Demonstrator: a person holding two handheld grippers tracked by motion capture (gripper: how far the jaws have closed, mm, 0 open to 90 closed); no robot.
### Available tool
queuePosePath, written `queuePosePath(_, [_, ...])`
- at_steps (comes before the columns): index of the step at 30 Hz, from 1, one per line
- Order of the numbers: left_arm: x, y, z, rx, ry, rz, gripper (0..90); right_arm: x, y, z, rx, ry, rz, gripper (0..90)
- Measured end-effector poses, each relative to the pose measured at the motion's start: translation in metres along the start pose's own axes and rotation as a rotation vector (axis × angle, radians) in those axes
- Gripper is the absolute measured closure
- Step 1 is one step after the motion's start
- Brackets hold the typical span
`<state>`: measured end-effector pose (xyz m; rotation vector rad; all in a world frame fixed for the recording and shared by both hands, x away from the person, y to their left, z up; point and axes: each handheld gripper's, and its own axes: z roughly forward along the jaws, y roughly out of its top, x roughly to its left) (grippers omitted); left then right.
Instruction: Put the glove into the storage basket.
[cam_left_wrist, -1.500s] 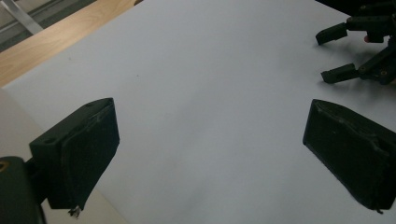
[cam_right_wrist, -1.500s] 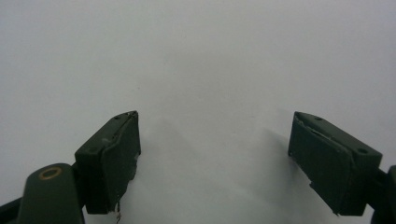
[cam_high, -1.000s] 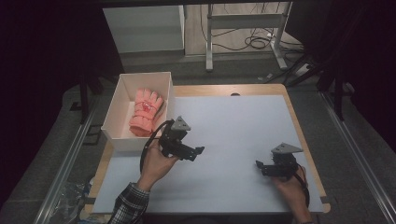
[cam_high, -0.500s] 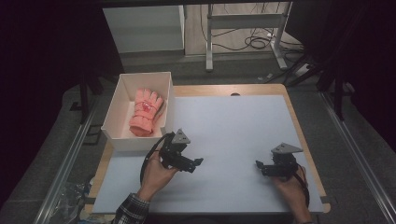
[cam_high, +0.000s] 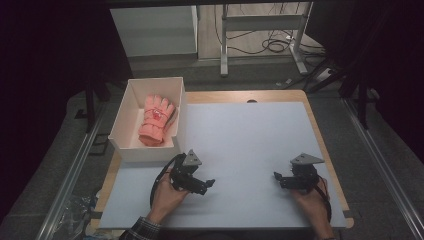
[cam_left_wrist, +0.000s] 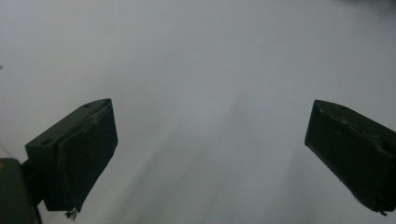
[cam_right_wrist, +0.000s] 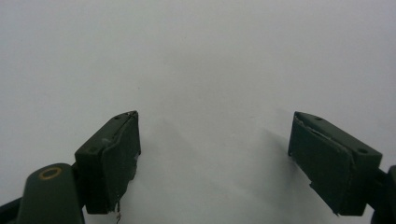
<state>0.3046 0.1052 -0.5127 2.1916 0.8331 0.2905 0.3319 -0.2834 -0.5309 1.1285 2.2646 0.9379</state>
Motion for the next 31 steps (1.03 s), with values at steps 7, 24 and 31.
queuePosePath(7, [-0.001, -0.012, 0.006, 0.01, -0.004, -0.002, 2.6, 0.0, 0.0, 0.0, 0.0, -0.001, 0.0, 17.3])
queuePosePath(24, [0.001, -0.03, 0.019, 0.052, 0.018, 0.003, 1.1, 0.0, 0.0, 0.0, -0.001, -0.004, -0.004, 17.3])
queuePosePath(31, [0.001, -0.03, 0.02, 0.055, 0.017, 0.008, 0.0, 0.0, 0.0, 0.0, -0.001, 0.0, -0.001, 17.3])
